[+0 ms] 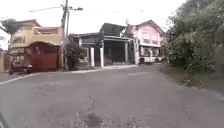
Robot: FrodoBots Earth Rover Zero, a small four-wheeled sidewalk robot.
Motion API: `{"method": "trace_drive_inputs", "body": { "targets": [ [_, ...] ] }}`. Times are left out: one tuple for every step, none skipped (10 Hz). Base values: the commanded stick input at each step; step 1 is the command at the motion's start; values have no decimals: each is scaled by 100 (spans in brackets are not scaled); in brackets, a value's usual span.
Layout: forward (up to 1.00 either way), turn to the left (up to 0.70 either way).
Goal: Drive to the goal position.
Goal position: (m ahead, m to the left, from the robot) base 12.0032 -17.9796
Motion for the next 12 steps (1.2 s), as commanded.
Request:
{"method": "trace_drive_inputs", "body": {
  "targets": [
    [70,0],
    [70,0],
    [70,0],
    [70,0],
    [70,0],
    [70,0],
    [70,0],
    [70,0],
    [70,0],
    [70,0],
    [70,0],
    [70,0]
  ]
}}
